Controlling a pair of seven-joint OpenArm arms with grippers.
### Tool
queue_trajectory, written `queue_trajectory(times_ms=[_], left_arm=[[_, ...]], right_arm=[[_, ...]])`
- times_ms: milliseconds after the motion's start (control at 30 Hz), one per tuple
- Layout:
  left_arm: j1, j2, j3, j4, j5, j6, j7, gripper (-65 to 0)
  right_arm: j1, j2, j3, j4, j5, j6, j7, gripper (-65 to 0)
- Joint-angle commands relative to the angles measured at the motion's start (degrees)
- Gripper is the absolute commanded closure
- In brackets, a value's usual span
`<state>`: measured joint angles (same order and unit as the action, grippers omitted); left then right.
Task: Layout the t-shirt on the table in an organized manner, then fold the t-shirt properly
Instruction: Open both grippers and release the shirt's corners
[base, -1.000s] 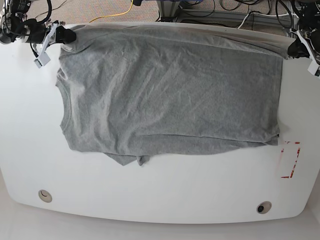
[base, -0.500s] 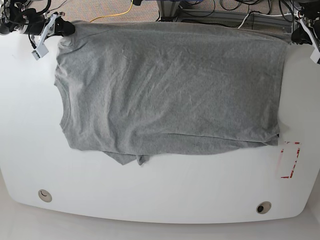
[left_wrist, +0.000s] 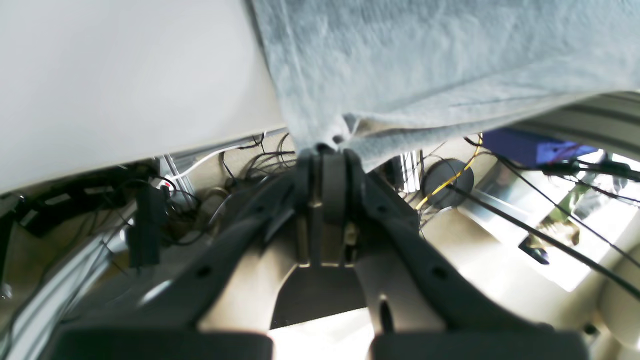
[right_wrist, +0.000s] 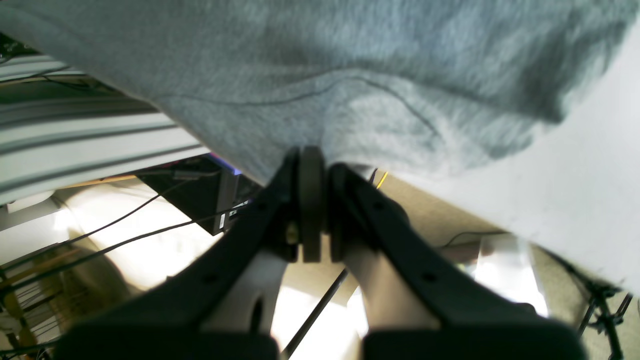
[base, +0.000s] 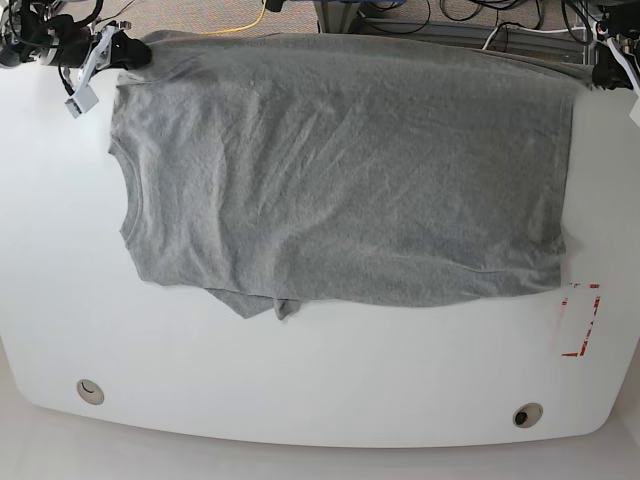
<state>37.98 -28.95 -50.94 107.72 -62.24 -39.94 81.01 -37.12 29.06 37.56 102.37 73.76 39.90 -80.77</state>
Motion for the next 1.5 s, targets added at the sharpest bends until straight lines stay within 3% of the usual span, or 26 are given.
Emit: queue_trajectory(times_ms=[0, 100, 433, 767, 1333, 1467], left_arm=[[-2.33, -1.25, -0.45, 0.54, -0.40, -0.06, -1.01, -0.3], [-5.05, -1.25, -0.18, 0.45, 0.04, -0.06, -1.01, -0.3], [-17.01, -1.25, 7.55, 0.45, 9.89, -0.06, -1.01, -0.3], [-26.50, -0.98, 14.76, -2.36, 15.95, -0.06, -1.01, -0.4], [-33.89, -0.98, 16.78, -10.45, 16.57, -0.06, -1.01, -0.4], [-34.86, -1.16, 19.16, -10.89, 16.66, -0.06, -1.01, -0.4]], right_arm=[[0.77, 1.23, 0.81, 0.62, 0.49, 0.10, 0.77, 0.0], [2.35, 1.31, 0.81, 0.62, 0.49, 0.10, 0.77, 0.0], [9.12, 0.70, 0.72, 0.53, -2.06, 0.10, 0.77, 0.0], [15.72, -2.38, 0.37, -0.70, -6.02, 0.10, 0.77, 0.0], [20.20, -2.82, 0.46, -7.20, -6.20, 0.10, 0.77, -0.2], [20.46, -2.90, 0.46, -7.20, -6.20, 0.10, 0.77, -5.2]])
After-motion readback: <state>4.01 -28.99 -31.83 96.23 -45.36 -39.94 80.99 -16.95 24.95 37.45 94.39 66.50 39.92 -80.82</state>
